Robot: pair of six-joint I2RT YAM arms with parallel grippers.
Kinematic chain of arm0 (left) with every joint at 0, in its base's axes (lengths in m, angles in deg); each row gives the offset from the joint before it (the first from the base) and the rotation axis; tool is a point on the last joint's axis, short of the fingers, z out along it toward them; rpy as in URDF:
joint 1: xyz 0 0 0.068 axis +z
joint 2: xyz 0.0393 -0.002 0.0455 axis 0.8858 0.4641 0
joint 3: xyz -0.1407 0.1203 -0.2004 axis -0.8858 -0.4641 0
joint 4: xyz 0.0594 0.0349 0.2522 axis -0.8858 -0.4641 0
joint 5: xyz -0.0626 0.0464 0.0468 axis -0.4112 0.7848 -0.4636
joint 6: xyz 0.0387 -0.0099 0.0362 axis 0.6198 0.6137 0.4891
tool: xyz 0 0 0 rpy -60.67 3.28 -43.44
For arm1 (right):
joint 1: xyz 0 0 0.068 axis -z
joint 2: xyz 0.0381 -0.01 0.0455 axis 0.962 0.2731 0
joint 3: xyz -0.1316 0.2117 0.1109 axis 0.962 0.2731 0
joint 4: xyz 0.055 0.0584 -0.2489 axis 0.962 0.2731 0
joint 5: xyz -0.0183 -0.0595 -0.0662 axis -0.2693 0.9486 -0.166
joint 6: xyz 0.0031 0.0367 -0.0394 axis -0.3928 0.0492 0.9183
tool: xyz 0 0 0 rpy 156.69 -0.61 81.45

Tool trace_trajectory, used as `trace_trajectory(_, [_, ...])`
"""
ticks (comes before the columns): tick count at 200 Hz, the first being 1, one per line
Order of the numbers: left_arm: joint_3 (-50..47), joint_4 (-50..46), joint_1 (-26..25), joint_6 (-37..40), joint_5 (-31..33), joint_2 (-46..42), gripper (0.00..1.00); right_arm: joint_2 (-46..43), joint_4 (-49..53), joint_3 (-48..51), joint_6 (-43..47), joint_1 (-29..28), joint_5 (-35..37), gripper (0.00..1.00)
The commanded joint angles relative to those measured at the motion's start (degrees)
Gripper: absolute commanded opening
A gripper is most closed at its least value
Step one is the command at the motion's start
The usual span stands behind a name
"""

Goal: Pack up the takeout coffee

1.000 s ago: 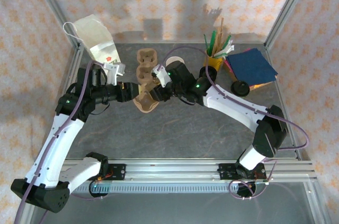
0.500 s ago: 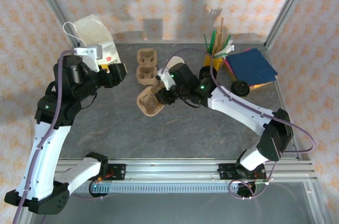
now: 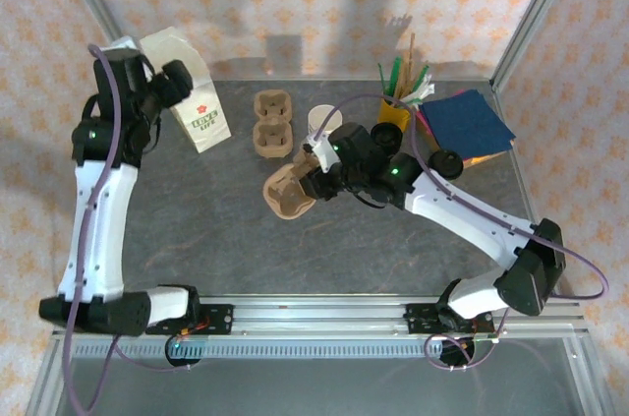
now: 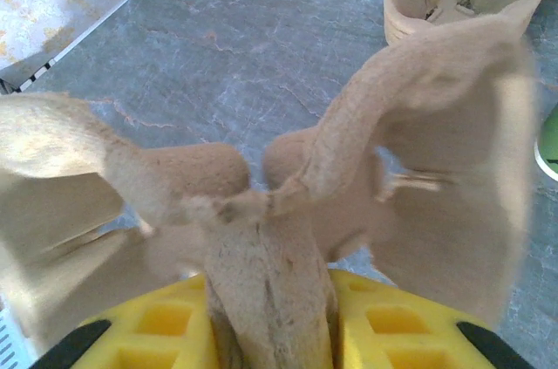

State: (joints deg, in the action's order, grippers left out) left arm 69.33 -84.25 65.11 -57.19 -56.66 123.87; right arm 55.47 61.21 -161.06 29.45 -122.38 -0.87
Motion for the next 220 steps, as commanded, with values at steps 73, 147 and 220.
trace_trajectory(73, [14.84,-7.8,12.51,-2.17,-4.75,21.14,0.77,-4.07,1.02,1.85,-0.23,-0.19,1.5,0.27])
trace_trajectory(147, [18.82,-9.22,12.71,-0.45,-4.85,26.6,0.74,-4.19,-0.3,2.7,-0.38,-0.19,1.54,0.26])
trace_trajectory(220, [23.91,-12.42,12.8,-0.15,-4.31,32.08,0.72,-4.38,-1.39,3.26,-0.83,-0.2,1.15,0.27])
